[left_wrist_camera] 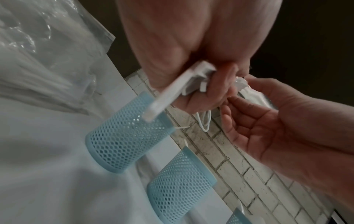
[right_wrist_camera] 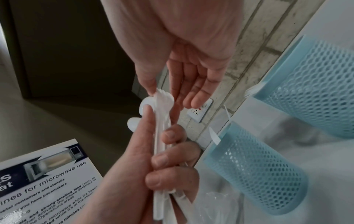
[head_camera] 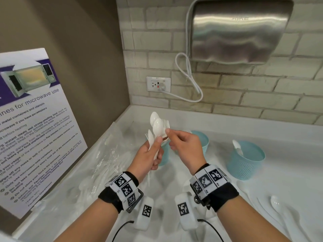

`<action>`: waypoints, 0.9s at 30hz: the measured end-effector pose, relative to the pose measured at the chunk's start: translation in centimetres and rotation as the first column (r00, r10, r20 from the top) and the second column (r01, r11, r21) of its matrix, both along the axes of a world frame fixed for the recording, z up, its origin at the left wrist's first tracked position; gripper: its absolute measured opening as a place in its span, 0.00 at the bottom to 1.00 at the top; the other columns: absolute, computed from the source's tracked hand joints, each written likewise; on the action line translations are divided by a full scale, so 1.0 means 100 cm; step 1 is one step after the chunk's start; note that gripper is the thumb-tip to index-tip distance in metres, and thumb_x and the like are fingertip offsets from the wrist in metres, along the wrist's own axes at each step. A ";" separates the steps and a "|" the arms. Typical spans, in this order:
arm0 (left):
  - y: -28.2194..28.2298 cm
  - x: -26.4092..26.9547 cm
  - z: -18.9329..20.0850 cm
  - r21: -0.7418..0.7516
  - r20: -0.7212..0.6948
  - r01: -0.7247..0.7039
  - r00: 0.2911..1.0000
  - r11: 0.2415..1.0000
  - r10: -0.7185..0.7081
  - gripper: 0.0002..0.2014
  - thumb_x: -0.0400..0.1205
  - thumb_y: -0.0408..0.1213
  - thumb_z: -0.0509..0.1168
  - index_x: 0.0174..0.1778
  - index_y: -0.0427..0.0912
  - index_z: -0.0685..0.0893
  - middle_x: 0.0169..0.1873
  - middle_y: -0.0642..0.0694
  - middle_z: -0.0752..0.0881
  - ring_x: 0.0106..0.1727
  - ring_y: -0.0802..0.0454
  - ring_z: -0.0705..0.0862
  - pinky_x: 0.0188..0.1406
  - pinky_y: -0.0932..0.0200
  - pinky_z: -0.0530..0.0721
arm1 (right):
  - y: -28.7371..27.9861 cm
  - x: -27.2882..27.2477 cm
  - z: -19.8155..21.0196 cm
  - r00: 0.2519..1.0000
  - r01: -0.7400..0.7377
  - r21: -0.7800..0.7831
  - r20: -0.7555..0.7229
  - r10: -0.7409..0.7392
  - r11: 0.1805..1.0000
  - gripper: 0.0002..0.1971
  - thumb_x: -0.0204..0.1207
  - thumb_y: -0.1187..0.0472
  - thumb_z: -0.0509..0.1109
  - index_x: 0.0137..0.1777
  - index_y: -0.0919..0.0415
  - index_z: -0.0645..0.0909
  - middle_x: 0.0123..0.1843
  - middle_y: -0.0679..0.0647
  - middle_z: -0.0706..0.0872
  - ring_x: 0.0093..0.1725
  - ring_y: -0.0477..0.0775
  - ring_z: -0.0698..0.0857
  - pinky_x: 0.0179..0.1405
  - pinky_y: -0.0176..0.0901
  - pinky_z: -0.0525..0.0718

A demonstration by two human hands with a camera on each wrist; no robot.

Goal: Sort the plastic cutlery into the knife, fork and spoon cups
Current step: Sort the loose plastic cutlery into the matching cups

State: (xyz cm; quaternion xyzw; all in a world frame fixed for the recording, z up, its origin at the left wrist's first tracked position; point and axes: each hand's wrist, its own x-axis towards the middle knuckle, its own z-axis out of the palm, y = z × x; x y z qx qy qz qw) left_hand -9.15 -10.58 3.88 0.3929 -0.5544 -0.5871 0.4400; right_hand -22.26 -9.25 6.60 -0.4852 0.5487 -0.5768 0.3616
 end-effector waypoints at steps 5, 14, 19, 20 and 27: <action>0.000 -0.007 -0.002 0.004 -0.011 -0.032 0.999 0.999 0.032 0.19 0.85 0.53 0.56 0.54 0.42 0.83 0.25 0.48 0.77 0.22 0.56 0.70 0.18 0.64 0.66 | -0.006 -0.011 -0.005 0.990 0.096 -0.040 -0.101 -0.099 0.995 0.15 0.83 0.60 0.59 0.43 0.69 0.84 0.35 0.64 0.88 0.34 0.58 0.84 0.45 0.59 0.85; -0.003 -0.016 -0.006 -0.028 0.018 -0.026 0.999 0.999 0.027 0.16 0.86 0.50 0.54 0.55 0.49 0.85 0.26 0.49 0.73 0.22 0.57 0.66 0.20 0.65 0.66 | 0.000 -0.032 0.015 0.971 0.164 -0.128 0.194 -0.138 0.978 0.11 0.87 0.59 0.49 0.57 0.51 0.73 0.40 0.53 0.75 0.27 0.55 0.81 0.29 0.44 0.82; -0.001 -0.031 -0.003 -0.027 0.013 0.032 0.999 0.999 -0.032 0.15 0.86 0.50 0.55 0.51 0.50 0.85 0.26 0.50 0.72 0.23 0.57 0.65 0.20 0.65 0.65 | 0.003 -0.026 0.008 0.966 -0.032 0.061 0.260 0.015 0.998 0.10 0.79 0.49 0.66 0.48 0.55 0.76 0.29 0.48 0.76 0.19 0.42 0.68 0.19 0.35 0.65; -0.001 -0.034 -0.002 -0.023 0.013 0.030 0.999 0.999 -0.030 0.14 0.86 0.50 0.55 0.47 0.50 0.84 0.26 0.49 0.72 0.23 0.57 0.66 0.20 0.65 0.65 | 0.005 -0.026 0.006 0.974 -0.055 0.071 0.223 0.038 0.996 0.09 0.78 0.51 0.69 0.45 0.57 0.77 0.28 0.47 0.77 0.18 0.40 0.68 0.18 0.34 0.65; -0.011 -0.041 -0.003 0.022 -0.008 -0.004 1.000 1.000 0.004 0.14 0.87 0.48 0.54 0.53 0.47 0.82 0.28 0.45 0.79 0.22 0.54 0.78 0.26 0.55 0.86 | -0.018 -0.064 0.029 0.979 0.203 -0.069 0.012 -0.203 0.977 0.19 0.84 0.50 0.59 0.68 0.61 0.70 0.56 0.51 0.78 0.53 0.51 0.77 0.62 0.53 0.78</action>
